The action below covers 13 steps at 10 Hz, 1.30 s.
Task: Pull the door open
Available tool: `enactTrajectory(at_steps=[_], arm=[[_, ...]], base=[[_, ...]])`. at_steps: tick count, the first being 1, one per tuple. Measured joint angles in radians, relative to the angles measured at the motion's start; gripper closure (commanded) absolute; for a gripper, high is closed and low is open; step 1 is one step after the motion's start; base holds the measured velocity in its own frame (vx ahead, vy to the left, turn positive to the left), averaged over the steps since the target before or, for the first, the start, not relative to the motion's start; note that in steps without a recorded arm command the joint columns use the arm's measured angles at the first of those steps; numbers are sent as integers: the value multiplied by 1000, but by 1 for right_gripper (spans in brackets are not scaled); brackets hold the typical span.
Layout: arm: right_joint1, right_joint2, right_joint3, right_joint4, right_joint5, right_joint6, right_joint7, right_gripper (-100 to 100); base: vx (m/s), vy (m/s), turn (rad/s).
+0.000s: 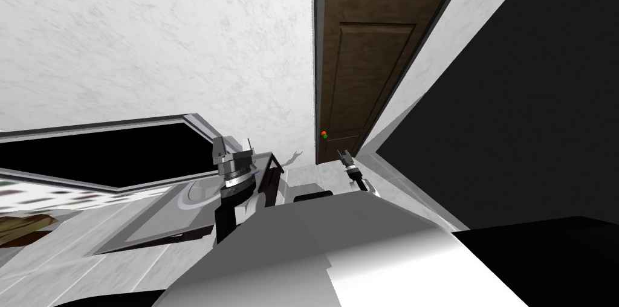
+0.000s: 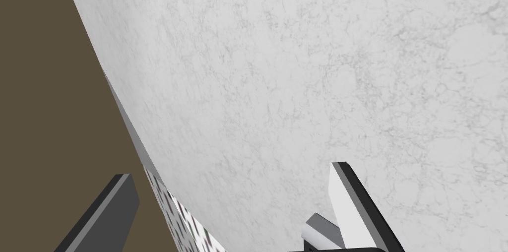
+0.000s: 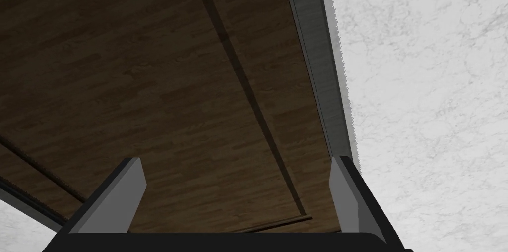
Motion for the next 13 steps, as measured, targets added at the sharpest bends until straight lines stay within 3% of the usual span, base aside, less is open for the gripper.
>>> enactTrajectory(at_steps=[4,11,13], arm=[[-36,-4,-22,98,28,-17,78,-100],[-79,-2,-52,222,74,-32,195,-100],[-100,-5,-64,280,84,-48,232,-100]], base=[[98,16,-2],[99,15,-1],[150,13,-3]])
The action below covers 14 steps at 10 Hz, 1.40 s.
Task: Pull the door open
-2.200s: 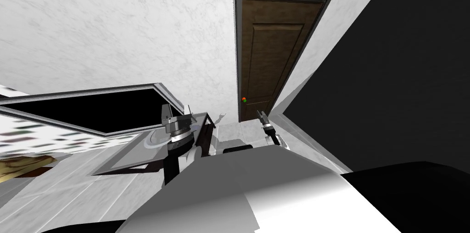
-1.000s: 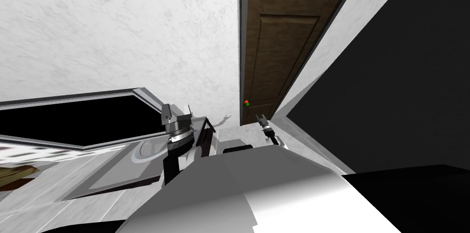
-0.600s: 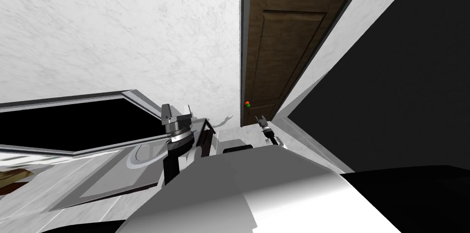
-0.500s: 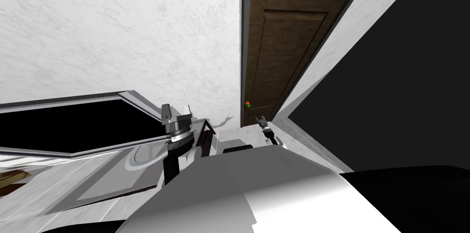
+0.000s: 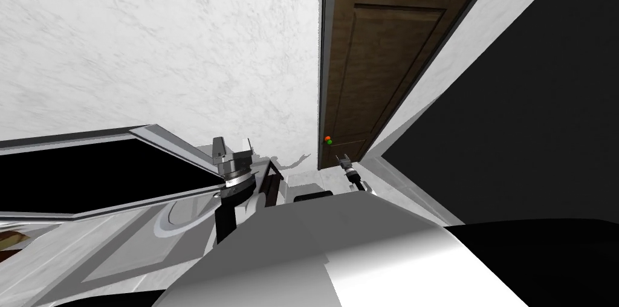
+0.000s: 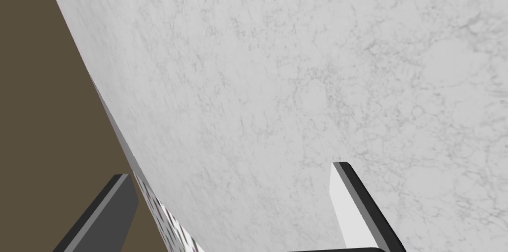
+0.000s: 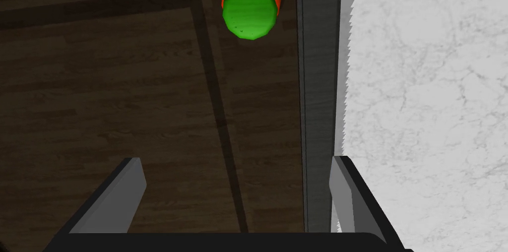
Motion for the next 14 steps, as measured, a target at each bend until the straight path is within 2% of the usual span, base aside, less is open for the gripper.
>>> enactTrajectory(at_steps=[5,7,8,10,11,13,14], arm=[[-28,-1,-20,84,30,-12,77,-100],[-32,0,-23,93,36,-10,91,-100],[-33,-9,-32,111,30,-20,92,-100],[-12,-24,-45,98,20,-23,80,-100],[-19,-33,-55,123,13,-36,81,-100],[-4,-56,-74,135,-1,-54,72,-100],[-2,-62,-83,146,-7,-63,73,-100]], base=[[119,15,-1],[85,17,66],[215,57,154],[199,48,119],[154,42,149],[182,42,114],[196,25,120]])
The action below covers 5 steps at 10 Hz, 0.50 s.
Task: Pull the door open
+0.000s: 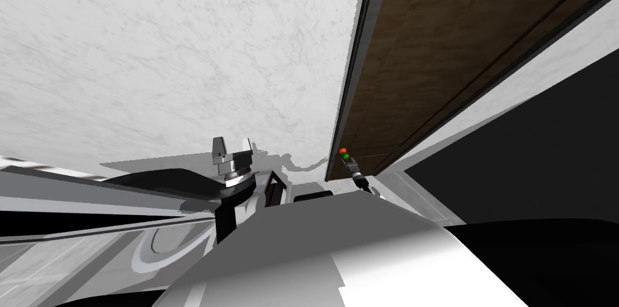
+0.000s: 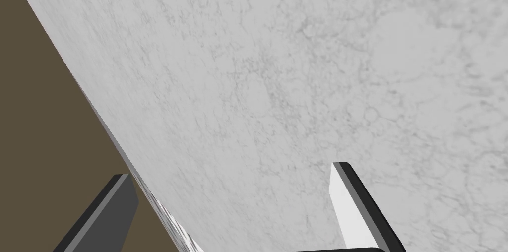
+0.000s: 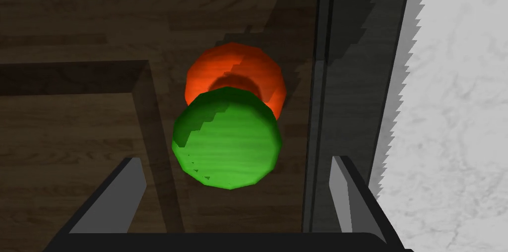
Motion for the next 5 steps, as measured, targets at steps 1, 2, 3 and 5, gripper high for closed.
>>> enactTrajectory(at_steps=[1,2,3,5], arm=[[4,-8,-7,0,-5,-2,-3,-100],[2,-19,-18,21,-13,-13,-4,-100],[1,-20,-19,24,-14,-17,-3,100],[0,-22,-20,20,-14,-13,-3,100]], base=[[187,4,128],[80,1,23],[-8,-5,-34],[-25,-7,6]])
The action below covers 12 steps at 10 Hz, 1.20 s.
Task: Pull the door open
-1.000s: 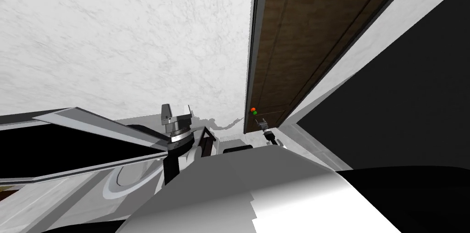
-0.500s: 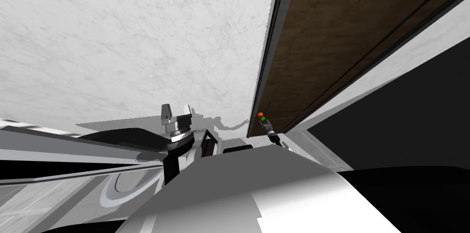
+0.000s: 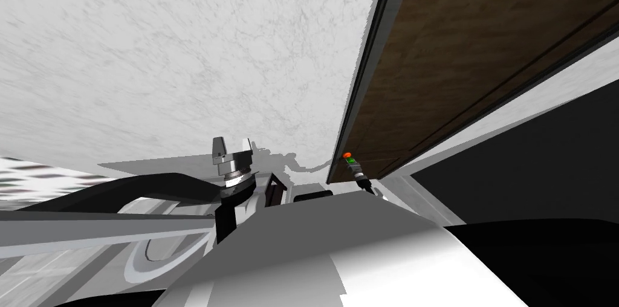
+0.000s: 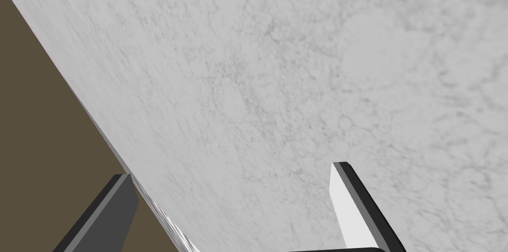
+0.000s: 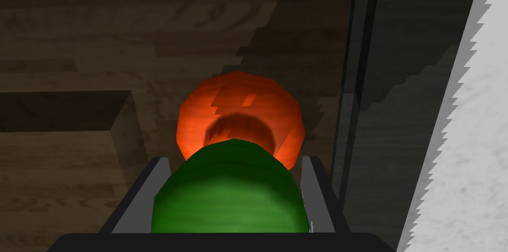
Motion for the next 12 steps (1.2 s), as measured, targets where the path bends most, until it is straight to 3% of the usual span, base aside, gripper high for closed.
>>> enactTrajectory(at_steps=[4,7,10,11,12], arm=[[3,1,1,2,1,2,0,100],[-10,1,1,23,-55,44,-2,100],[-20,3,2,28,-116,103,-11,100],[5,15,7,-18,-139,139,-17,100],[-14,11,2,15,-158,145,-14,100]], base=[[-10,0,-3],[-25,11,-10],[-25,13,-15],[-20,-2,-30],[-31,-3,1]])
